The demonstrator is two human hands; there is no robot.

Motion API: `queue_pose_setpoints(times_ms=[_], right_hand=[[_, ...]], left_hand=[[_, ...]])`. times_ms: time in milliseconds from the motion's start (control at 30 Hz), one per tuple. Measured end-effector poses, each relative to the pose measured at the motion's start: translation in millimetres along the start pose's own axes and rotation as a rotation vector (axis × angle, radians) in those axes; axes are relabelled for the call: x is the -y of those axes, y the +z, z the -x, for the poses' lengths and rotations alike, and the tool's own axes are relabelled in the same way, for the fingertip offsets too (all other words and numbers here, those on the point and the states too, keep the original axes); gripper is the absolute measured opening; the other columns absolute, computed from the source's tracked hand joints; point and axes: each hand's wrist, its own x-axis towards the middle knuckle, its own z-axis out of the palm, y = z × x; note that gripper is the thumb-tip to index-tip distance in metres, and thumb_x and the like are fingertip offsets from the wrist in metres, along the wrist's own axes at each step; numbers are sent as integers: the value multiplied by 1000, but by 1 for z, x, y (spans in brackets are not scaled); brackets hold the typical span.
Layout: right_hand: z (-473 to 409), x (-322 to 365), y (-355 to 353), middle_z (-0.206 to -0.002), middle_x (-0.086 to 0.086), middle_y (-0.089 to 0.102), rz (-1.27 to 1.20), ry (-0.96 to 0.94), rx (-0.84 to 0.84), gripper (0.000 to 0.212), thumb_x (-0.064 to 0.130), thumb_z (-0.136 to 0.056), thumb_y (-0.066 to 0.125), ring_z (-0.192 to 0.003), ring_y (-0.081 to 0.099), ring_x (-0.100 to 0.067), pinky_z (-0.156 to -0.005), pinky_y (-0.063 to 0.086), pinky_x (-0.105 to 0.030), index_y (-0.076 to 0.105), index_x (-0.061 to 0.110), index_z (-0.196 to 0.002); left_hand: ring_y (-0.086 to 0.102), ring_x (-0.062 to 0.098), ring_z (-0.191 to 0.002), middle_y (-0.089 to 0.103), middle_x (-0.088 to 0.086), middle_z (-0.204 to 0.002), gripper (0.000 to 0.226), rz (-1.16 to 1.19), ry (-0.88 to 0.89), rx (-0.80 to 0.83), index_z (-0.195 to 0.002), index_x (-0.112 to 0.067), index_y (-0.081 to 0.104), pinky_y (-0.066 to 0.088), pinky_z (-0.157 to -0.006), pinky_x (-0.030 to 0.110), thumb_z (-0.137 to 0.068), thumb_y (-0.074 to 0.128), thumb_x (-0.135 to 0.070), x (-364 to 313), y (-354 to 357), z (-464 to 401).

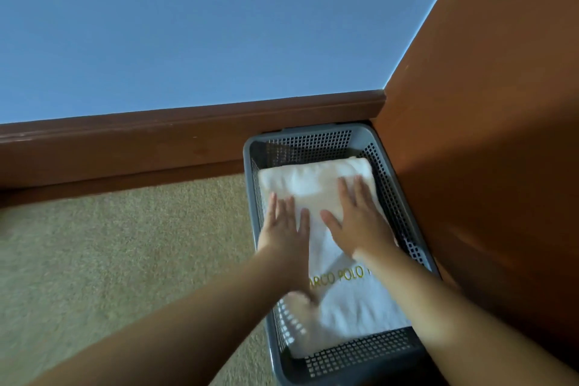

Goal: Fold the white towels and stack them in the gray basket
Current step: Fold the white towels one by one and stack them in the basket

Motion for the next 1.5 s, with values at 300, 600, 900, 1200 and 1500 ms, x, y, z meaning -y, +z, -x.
queue_pose_setpoints(times_ms=[300,600,900,1200,1500], right_hand=[[-3,15,-33,-171,-7,-21,7,98,292,95,70,-98,43,-159,-13,-28,-129,2,-42,-10,29,-165],[79,65,-20,-174,-3,-2,-58,138,215,64,37,-107,43,-160,0,-28,-127,16,-49,19,26,-164],[153,230,-49,-163,-3,39,-450,-202,-263,54,44,-104,52,-152,34,-25,-122,32,-47,49,24,-153],[211,520,4,-171,12,10,-213,-692,-19,64,49,-103,51,-160,8,-20,-129,14,-50,26,41,-161],[261,831,72,-174,6,1,-63,-944,228,70,48,-104,47,-160,0,-25,-129,7,-51,10,42,-163]], left_hand=[[-20,62,-148,-24,44,-156,125,-92,-40,63,-153,9,-27,-21,-114,71,-95,57,-63,-28,11,20],[-4,44,-158,-1,30,-170,103,13,28,36,-162,2,-6,-18,-119,69,-99,62,-43,-31,2,73],[49,26,-139,51,-1,-154,56,658,-192,-789,-149,-26,51,34,-122,44,-98,58,-48,145,105,232],[54,19,-127,61,-8,-138,54,853,-967,-836,-141,-28,58,46,-107,39,-91,73,-43,328,312,466],[39,22,-137,48,-6,-152,58,930,-1274,-845,-147,-32,52,37,-115,44,-93,72,-41,515,425,621]])
